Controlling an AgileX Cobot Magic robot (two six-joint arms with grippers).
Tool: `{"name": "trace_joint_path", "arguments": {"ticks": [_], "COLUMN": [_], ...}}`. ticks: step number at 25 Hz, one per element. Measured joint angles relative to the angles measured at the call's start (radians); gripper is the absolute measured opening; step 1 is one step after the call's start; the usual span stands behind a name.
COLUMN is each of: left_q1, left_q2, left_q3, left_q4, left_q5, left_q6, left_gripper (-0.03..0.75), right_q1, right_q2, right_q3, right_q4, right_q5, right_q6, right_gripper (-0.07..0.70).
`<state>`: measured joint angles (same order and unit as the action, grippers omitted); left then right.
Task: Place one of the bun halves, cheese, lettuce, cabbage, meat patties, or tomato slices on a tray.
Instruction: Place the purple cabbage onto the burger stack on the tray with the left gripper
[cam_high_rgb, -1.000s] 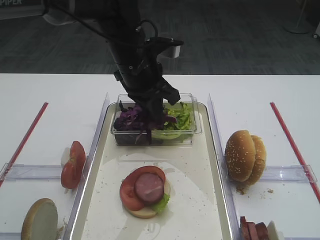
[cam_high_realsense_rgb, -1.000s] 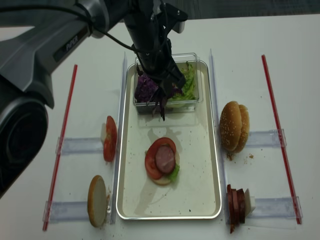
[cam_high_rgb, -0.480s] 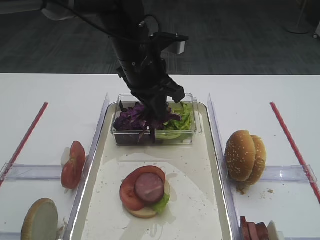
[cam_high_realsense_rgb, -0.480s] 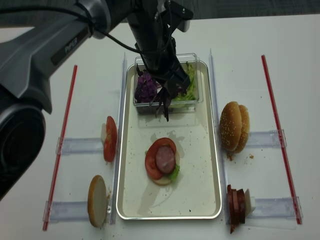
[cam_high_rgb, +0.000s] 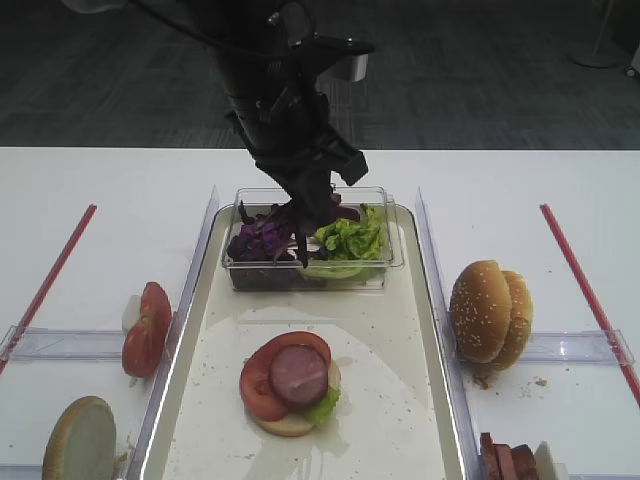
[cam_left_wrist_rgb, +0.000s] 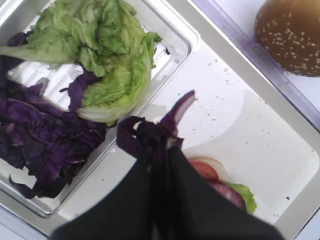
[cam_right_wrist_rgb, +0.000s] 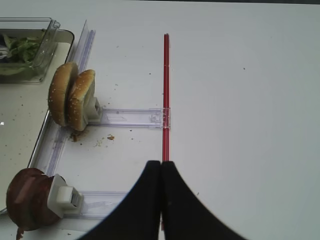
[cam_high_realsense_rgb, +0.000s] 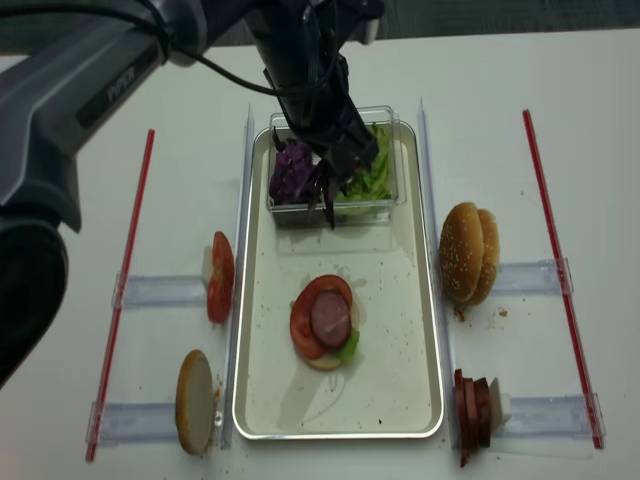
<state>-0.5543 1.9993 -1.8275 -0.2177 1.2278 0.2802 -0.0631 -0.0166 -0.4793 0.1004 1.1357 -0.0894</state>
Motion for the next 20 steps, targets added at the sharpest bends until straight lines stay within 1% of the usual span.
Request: {"name": "trace_joint_path", "arguments": {"ticks": [4,10,20], "left_q1": [0.000,-0.010,-0.044], "left_q2": [-0.010,-0.031,-0.090], "left_q3": [0.011,0.066,0.082], "left_q4": [0.000,0.002,0.002], "left_q5": [0.002,0.002,0.004], "left_q6": [-0.008,-0.011,-0.027], "left_gripper": [0.020,0.020,0.020], "right_q1": [0.000,0.000,0.000], "right_q2": [0.000,0.000,0.000], "right_q3": [0.000,0.000,0.000], "right_q4": [0.000,0.000,0.002], "right_q5": [0.000,0.000,0.000], "right_q6": [0.000,0.000,0.000], "right_gripper": [0.036,0.036,0.036]}}
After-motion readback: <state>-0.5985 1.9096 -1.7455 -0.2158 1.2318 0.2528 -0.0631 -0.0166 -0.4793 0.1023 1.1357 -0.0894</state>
